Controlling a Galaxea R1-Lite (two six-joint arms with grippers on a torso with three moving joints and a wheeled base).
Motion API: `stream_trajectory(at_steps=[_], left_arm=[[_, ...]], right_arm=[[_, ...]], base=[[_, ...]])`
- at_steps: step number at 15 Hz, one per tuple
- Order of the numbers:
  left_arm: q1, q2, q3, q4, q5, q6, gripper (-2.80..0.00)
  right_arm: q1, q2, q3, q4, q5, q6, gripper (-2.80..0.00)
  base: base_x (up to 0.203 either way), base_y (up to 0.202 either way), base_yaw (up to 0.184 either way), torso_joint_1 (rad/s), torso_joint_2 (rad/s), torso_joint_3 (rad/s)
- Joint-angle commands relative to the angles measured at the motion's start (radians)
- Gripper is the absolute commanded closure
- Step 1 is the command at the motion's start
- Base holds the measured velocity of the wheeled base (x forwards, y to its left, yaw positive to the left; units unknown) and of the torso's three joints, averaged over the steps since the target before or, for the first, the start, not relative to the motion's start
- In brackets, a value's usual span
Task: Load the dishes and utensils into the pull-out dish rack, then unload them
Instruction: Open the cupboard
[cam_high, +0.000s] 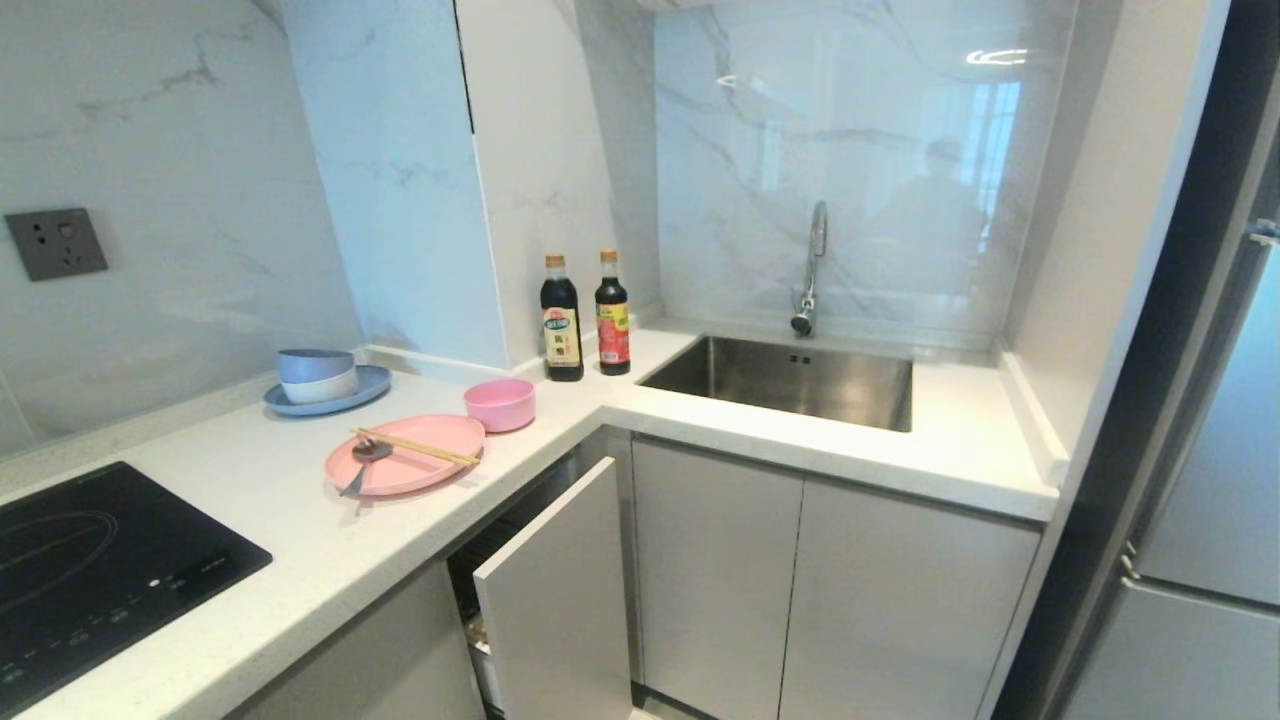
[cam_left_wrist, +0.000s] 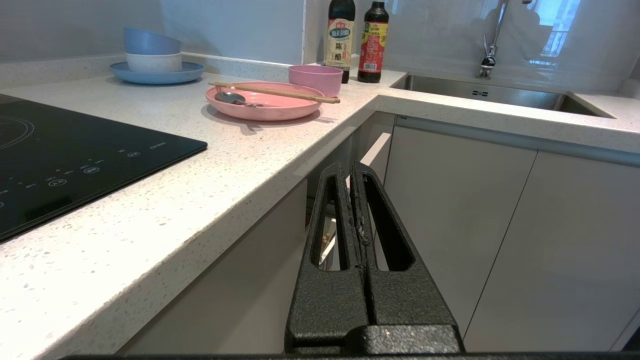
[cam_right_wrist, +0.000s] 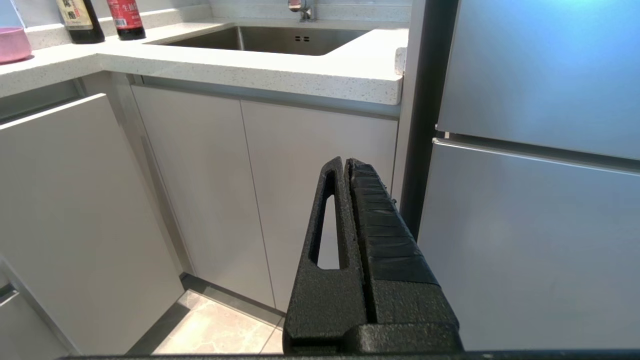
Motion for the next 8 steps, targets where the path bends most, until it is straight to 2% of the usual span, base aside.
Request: stream_trajectory(at_steps=[1, 8], left_arm=[[0.000, 0.000, 0.026, 0.000, 0.000, -0.001, 0.00], [0.000, 0.000, 0.026, 0.000, 0.000, -0.001, 0.00]], right_arm=[[0.000, 0.000, 0.002, -0.002, 0.000, -0.001, 0.00], [0.001, 0.000, 0.002, -0.002, 0.000, 0.000, 0.00]], base=[[0.000, 0.000, 0.000, 0.000, 0.00, 0.000], [0.000, 0.000, 0.000, 0.000, 0.00, 0.000]])
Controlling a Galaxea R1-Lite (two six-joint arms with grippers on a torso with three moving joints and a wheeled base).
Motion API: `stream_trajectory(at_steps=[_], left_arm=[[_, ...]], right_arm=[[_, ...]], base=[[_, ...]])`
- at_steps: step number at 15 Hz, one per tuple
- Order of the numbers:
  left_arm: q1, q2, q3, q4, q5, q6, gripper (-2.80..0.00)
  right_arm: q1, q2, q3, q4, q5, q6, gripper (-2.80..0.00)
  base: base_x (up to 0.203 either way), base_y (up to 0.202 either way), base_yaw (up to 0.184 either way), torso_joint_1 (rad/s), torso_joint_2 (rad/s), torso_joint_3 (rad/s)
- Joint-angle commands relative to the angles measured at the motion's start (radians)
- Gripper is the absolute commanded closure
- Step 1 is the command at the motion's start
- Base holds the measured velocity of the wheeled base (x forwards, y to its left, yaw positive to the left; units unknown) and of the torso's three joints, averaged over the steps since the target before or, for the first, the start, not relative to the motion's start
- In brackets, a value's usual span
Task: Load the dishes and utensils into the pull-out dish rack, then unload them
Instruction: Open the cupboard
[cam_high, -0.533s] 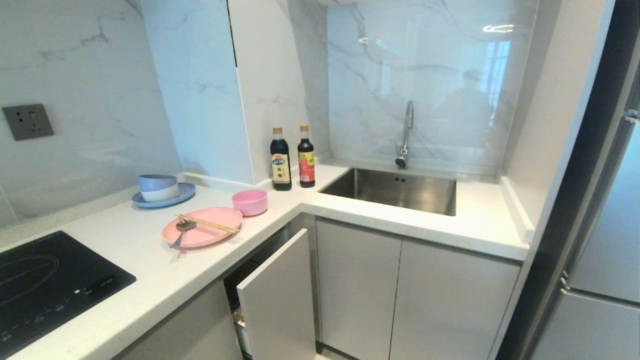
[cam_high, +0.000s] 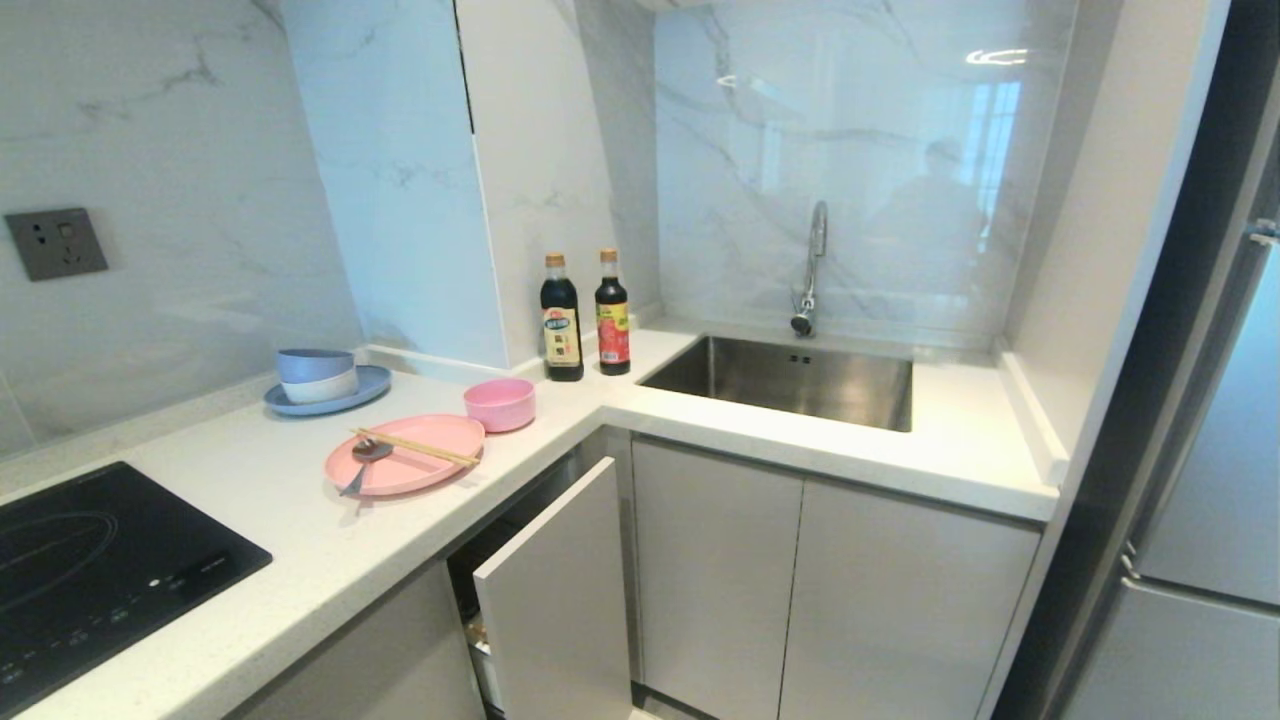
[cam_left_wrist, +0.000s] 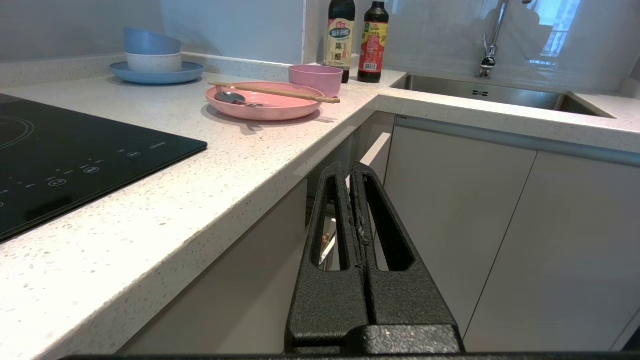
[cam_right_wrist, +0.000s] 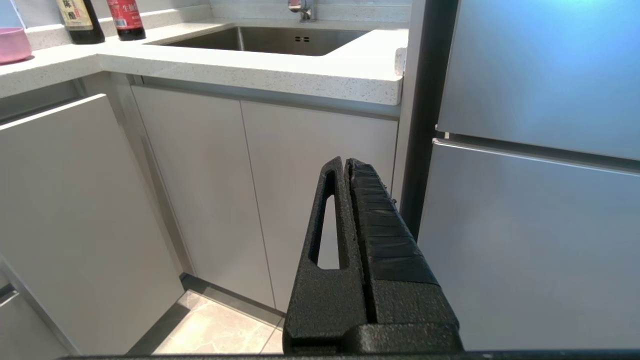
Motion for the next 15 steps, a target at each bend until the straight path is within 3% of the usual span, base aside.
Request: stream_trajectory(at_steps=[1, 9, 15], left_arm=[[0.000, 0.000, 0.026, -0.001, 0.000, 0.000, 0.00], [0.000, 0.000, 0.026, -0.001, 0.000, 0.000, 0.00], [0.000, 0.000, 0.026, -0.001, 0.000, 0.000, 0.00]], right_arm=[[0.000, 0.000, 0.002, 0.000, 0.000, 0.000, 0.00], [0.001, 0.000, 0.001, 0.000, 0.000, 0.000, 0.00], [0.001, 0.000, 0.001, 0.001, 0.000, 0.000, 0.00]], base=[[0.000, 0.000, 0.000, 0.000, 0.00, 0.000], [0.000, 0.000, 0.000, 0.000, 0.00, 0.000], [0.000, 0.000, 0.000, -0.201, 0.41, 0.199]])
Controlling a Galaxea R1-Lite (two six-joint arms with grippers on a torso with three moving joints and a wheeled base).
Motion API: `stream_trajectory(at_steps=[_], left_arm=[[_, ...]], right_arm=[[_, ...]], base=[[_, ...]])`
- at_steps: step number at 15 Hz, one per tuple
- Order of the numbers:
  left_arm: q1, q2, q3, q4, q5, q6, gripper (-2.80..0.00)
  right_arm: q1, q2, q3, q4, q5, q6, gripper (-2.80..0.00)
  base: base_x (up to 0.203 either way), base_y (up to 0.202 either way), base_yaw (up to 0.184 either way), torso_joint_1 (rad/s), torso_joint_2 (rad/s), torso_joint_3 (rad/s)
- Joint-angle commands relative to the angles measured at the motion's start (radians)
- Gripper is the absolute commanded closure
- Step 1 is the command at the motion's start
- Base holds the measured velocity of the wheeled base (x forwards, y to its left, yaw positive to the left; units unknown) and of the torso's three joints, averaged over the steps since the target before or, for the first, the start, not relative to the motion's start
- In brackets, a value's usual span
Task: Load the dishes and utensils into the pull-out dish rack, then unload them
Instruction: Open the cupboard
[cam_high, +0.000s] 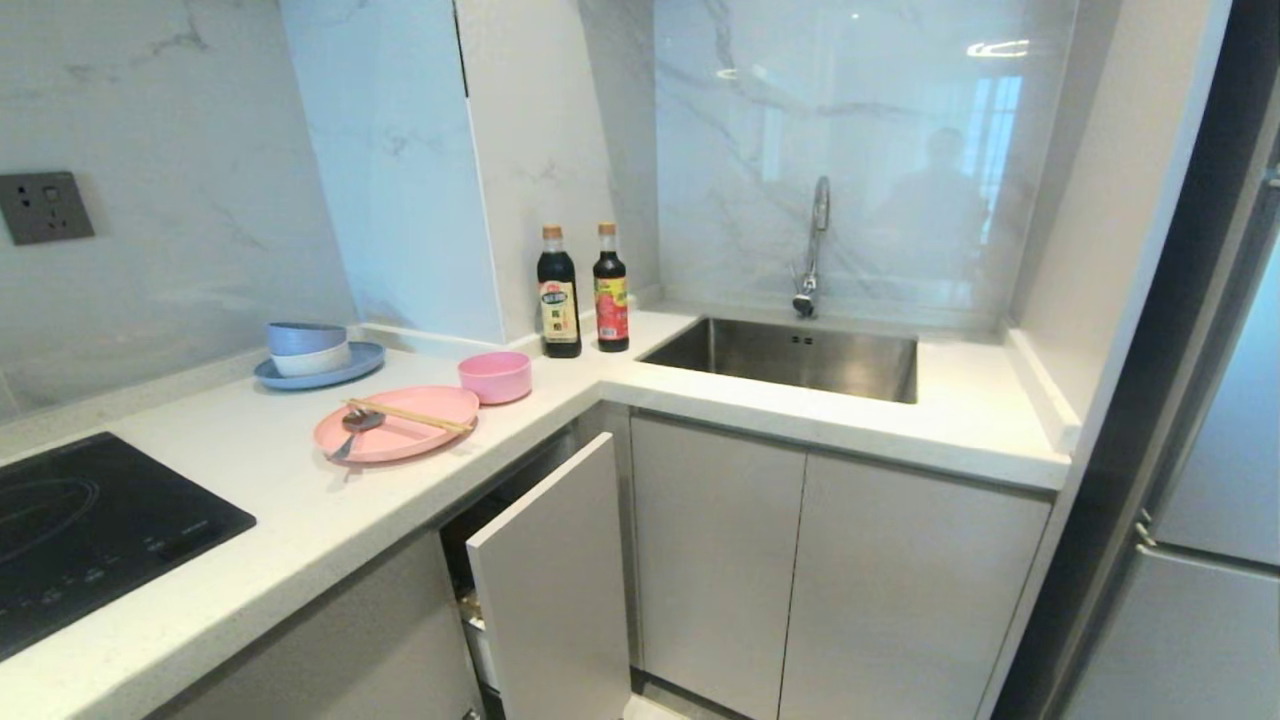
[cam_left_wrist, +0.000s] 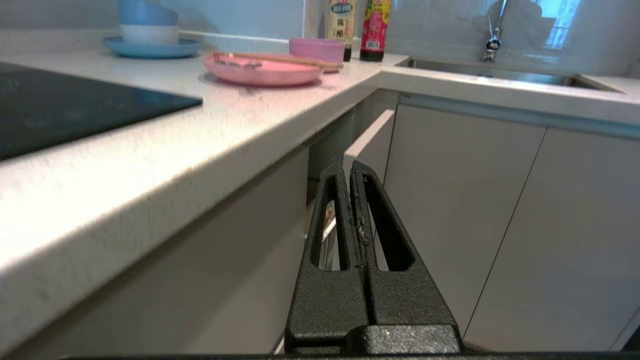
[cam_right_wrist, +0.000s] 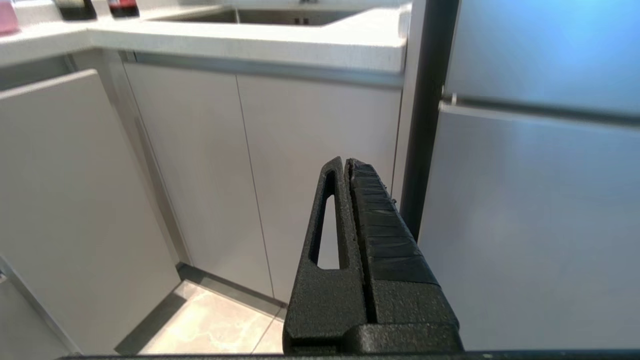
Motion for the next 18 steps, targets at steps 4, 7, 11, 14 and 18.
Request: stream_trajectory(at_steps=[4, 7, 11, 14, 18], left_arm=[[0.000, 0.000, 0.026, 0.000, 0.000, 0.000, 0.00], [0.000, 0.000, 0.026, 0.000, 0.000, 0.000, 0.00], [0.000, 0.000, 0.026, 0.000, 0.000, 0.000, 0.00], [0.000, 0.000, 0.026, 0.000, 0.000, 0.000, 0.00], [0.000, 0.000, 0.026, -0.001, 0.000, 0.000, 0.00]], right_arm=[[0.001, 0.000, 0.001, 0.000, 0.000, 0.000, 0.00], [0.001, 0.000, 0.001, 0.000, 0.000, 0.000, 0.00], [0.000, 0.000, 0.002, -0.002, 0.000, -0.002, 0.00], [0.000, 0.000, 0.002, -0.002, 0.000, -0.002, 0.00], [0.000, 0.000, 0.002, -0.002, 0.000, -0.002, 0.00]], base=[[0.000, 0.000, 0.000, -0.250, 0.50, 0.249], [0.000, 0.000, 0.000, -0.245, 0.48, 0.243], [0.000, 0.000, 0.000, -0.170, 0.34, 0.170], [0.000, 0.000, 0.000, -0.027, 0.05, 0.030], [0.000, 0.000, 0.000, 0.000, 0.00, 0.000]])
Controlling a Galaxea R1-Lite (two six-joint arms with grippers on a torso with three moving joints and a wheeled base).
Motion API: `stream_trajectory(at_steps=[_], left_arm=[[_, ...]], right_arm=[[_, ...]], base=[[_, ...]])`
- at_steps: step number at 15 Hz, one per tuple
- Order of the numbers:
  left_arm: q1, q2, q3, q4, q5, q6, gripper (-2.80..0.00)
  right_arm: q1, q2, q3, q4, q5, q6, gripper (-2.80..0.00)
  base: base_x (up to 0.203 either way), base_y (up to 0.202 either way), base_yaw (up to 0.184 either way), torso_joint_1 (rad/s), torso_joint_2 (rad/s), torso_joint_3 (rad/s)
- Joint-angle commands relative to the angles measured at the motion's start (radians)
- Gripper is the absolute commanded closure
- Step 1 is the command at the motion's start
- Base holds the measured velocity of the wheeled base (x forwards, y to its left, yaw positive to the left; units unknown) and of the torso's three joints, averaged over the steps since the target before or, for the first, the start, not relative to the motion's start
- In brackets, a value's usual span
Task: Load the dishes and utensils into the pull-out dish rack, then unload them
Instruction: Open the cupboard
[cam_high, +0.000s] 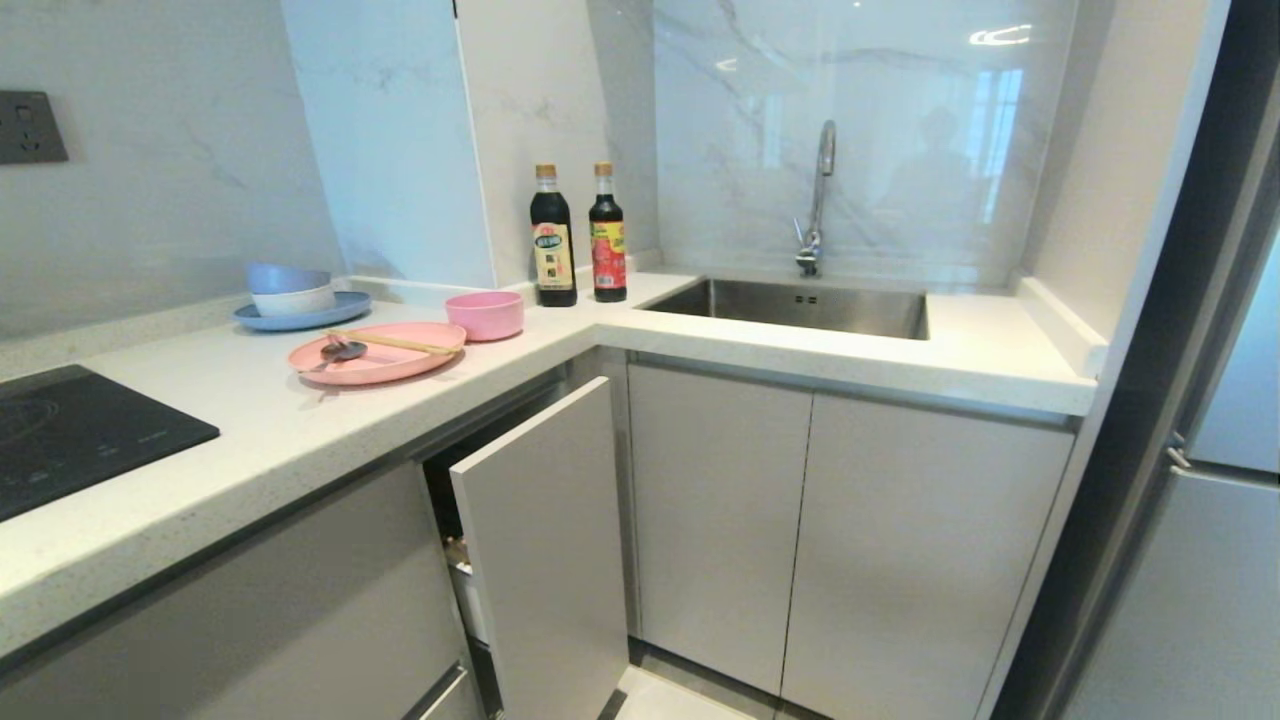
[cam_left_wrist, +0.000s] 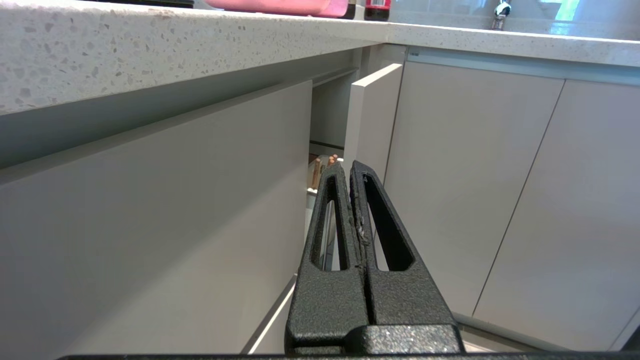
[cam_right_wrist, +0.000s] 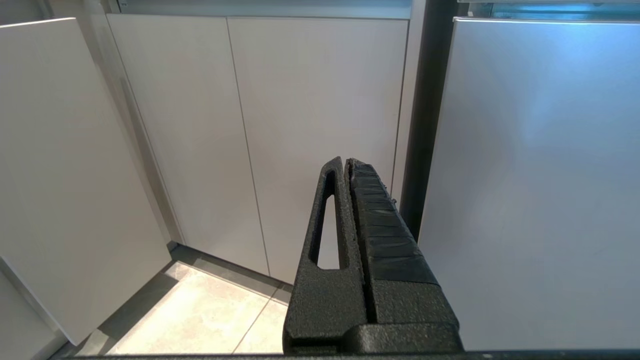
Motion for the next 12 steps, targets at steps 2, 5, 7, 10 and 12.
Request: stream_trajectory(at_steps=[2, 5, 7, 10, 12], left_arm=[[0.000, 0.000, 0.026, -0.003, -0.002, 0.040, 0.00], [0.000, 0.007, -0.119, -0.010, -0.006, 0.065, 0.00], [0.000, 0.070, -0.364, 0.038, -0.027, 0.074, 0.00], [0.000, 0.310, -0.731, 0.113, -0.055, 0.085, 0.00], [-0.004, 0.506, -0.928, 0.145, -0.064, 0.098, 0.00]], right_arm=[[0.000, 0.000, 0.002, 0.000, 0.000, 0.000, 0.00], [0.000, 0.000, 0.002, 0.000, 0.000, 0.000, 0.00], [0.000, 0.000, 0.002, 0.000, 0.000, 0.000, 0.00], [0.000, 0.000, 0.002, 0.000, 0.000, 0.000, 0.00], [0.002, 0.000, 0.002, 0.000, 0.000, 0.000, 0.00]], base=[[0.000, 0.000, 0.000, 0.000, 0.00, 0.000], [0.000, 0.000, 0.000, 0.000, 0.00, 0.000], [0.000, 0.000, 0.000, 0.000, 0.00, 0.000], [0.000, 0.000, 0.000, 0.000, 0.00, 0.000], [0.000, 0.000, 0.000, 0.000, 0.00, 0.000]])
